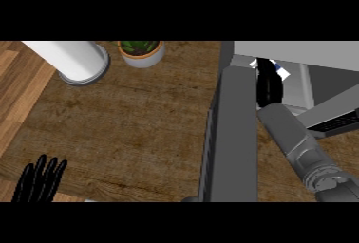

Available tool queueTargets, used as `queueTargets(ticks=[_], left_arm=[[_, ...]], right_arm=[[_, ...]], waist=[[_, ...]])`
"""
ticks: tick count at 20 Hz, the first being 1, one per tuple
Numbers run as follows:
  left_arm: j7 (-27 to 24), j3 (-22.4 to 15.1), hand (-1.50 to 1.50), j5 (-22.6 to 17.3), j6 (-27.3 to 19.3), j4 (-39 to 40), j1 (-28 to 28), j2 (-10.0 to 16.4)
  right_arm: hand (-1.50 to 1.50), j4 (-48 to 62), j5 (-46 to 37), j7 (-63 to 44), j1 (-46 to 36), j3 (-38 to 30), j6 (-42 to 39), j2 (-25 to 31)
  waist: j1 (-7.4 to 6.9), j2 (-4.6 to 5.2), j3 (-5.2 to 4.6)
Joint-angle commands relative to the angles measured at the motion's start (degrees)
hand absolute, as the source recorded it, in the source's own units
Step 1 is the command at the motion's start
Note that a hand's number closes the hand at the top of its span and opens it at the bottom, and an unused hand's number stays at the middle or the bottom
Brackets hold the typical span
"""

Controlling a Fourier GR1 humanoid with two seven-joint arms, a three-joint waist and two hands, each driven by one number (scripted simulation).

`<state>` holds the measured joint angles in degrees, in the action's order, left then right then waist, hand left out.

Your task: Pick up the milk, place it into the microwave and close the microwave

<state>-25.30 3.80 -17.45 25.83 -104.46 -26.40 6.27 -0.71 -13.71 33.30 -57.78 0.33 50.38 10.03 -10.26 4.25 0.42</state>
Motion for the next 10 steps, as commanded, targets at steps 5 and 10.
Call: queueTargets(ticks=[5,10], left_arm=[[-1.5,0.2,-1.50,0.7,0.6,0.8,-1.2,-0.1],[-1.1,0.9,-1.50,0.0,1.1,-1.4,-2.7,0.8]], right_arm=[[-1.50,-5.3,4.9,4.6,0.8,-4.8,-7.5,-3.8],[-1.50,-7.3,8.9,9.4,3.7,-8.6,-16.3,-3.5]], waist=[[1.62,-0.75,0.12],[3.23,-1.51,0.07]])
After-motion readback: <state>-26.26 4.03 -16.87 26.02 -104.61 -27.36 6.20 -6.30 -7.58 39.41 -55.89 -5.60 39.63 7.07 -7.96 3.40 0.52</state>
